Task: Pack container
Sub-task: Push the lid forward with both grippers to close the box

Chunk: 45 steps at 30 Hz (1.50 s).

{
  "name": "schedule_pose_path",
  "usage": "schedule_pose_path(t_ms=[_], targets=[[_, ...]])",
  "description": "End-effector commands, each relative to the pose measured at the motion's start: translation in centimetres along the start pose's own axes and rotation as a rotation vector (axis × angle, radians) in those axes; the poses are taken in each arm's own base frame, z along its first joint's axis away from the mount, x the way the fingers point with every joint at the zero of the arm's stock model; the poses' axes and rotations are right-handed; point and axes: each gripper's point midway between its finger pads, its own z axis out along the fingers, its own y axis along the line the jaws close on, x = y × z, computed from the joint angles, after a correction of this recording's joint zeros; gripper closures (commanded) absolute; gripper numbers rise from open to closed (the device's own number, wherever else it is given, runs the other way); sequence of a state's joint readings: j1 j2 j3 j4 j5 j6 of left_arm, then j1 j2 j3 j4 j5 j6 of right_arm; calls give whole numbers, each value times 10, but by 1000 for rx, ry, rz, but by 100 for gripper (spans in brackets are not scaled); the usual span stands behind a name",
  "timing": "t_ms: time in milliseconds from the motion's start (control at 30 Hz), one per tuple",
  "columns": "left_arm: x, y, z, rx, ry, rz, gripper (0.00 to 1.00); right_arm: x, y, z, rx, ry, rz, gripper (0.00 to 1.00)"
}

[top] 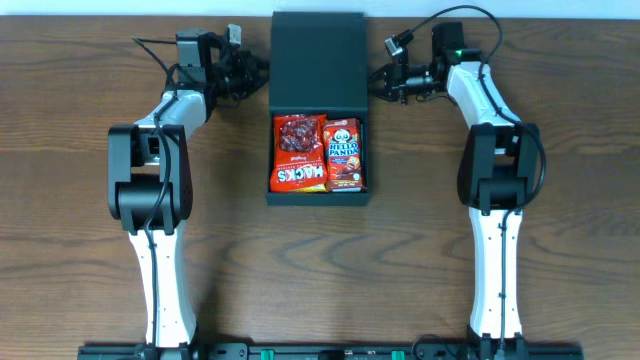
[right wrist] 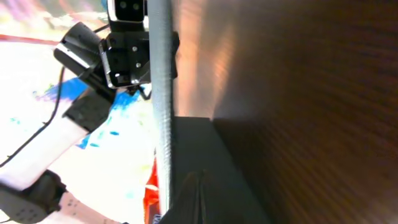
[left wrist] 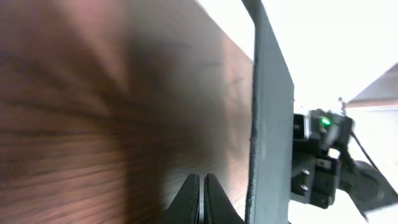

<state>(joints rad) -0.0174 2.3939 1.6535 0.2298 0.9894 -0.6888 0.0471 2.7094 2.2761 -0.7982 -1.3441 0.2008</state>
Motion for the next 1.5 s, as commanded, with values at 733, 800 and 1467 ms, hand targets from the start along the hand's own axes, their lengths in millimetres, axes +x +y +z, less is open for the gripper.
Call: schedule_pose_path(t_ms=[733,800,1467], targets=[[50,-72,-34,465,346,156,94,6,34,2,-214,53,-4,98],[50,-72,-34,463,348,148,94,4,34,1,-213,51,6,99],[49,-163,-61,545,341,271,94,1,145,-15,-221,48,-164,98]])
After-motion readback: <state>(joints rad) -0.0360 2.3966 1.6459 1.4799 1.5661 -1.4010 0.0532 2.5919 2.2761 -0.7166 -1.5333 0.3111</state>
